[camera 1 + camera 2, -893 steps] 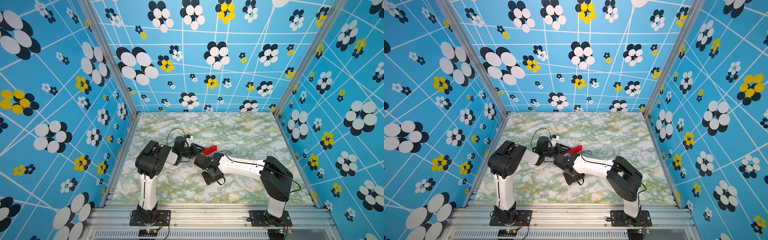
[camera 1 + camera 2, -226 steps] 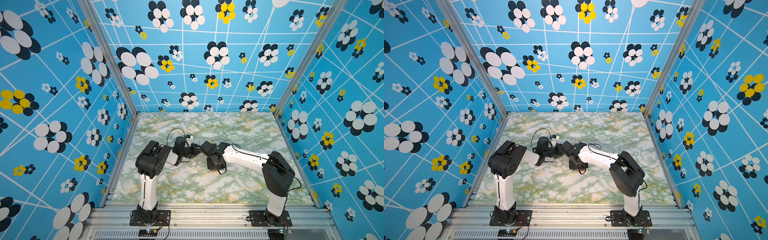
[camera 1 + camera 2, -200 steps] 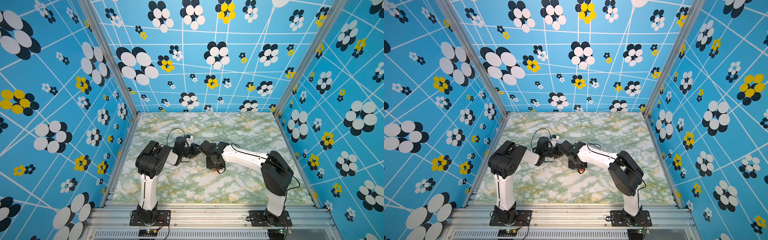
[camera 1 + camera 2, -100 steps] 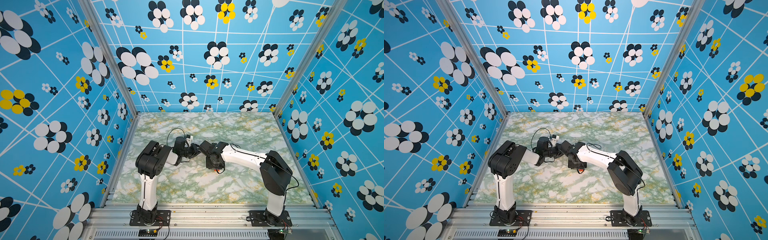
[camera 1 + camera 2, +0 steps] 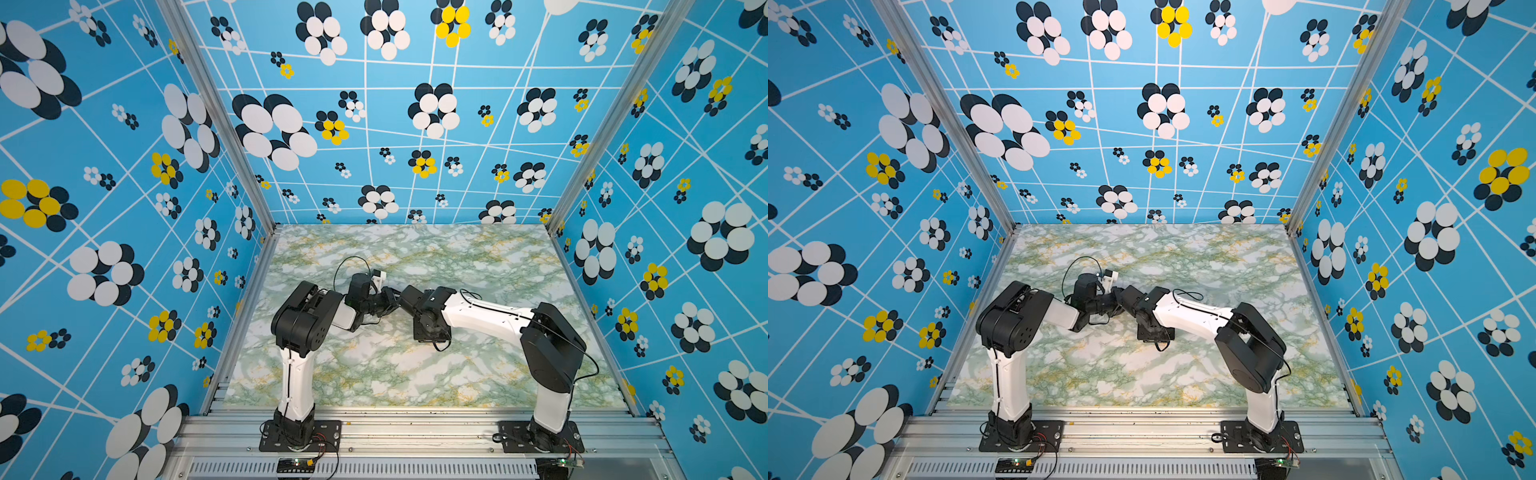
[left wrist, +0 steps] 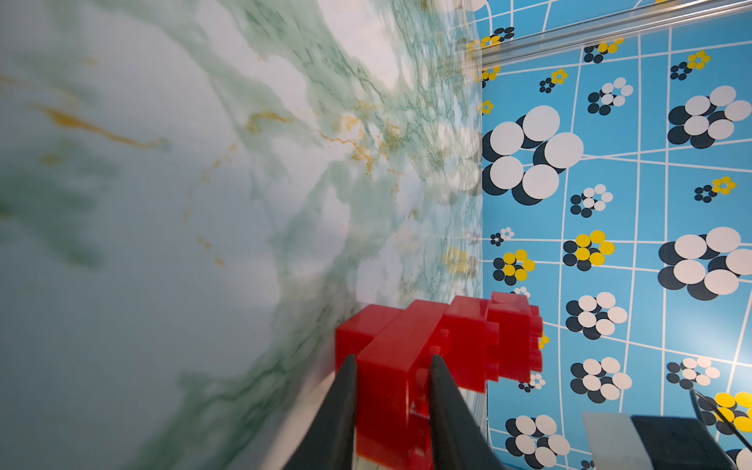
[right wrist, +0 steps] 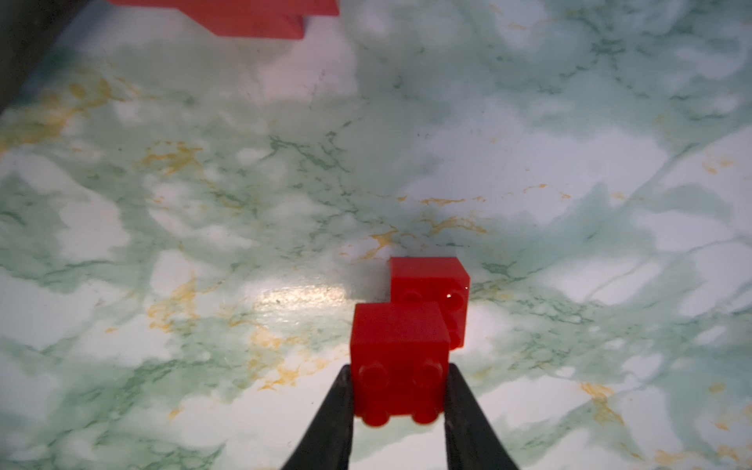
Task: Assemble the letter v with lego
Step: Assemble the lego brick with the lego brick.
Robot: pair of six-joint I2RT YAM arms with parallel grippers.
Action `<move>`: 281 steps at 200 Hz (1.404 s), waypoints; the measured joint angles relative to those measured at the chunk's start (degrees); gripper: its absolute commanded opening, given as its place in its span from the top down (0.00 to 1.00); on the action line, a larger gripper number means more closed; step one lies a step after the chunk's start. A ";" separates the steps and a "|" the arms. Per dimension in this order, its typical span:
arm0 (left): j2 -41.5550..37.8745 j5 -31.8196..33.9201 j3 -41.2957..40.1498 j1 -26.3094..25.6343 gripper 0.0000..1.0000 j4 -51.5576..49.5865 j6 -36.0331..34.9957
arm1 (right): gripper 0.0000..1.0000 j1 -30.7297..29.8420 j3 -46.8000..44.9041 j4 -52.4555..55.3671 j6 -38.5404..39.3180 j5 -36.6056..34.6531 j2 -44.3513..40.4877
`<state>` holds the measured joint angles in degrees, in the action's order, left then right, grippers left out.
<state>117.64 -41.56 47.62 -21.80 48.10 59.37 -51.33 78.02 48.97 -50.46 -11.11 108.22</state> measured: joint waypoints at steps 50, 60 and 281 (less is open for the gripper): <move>0.00 0.00 0.00 0.02 1.00 0.22 0.15 | 0.85 0.00 0.02 -0.04 0.02 -0.44 0.00; 0.00 0.00 0.00 0.00 1.00 0.24 0.20 | 0.85 0.00 0.02 -0.04 0.02 -0.63 0.00; 0.00 0.00 -0.26 0.00 1.00 1.66 1.07 | 0.87 0.37 1.11 -1.46 0.24 -1.22 1.25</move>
<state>117.64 -41.56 47.35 -21.80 49.76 60.45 -50.96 79.13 47.51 -50.22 -12.34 109.47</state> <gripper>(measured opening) 0.287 0.346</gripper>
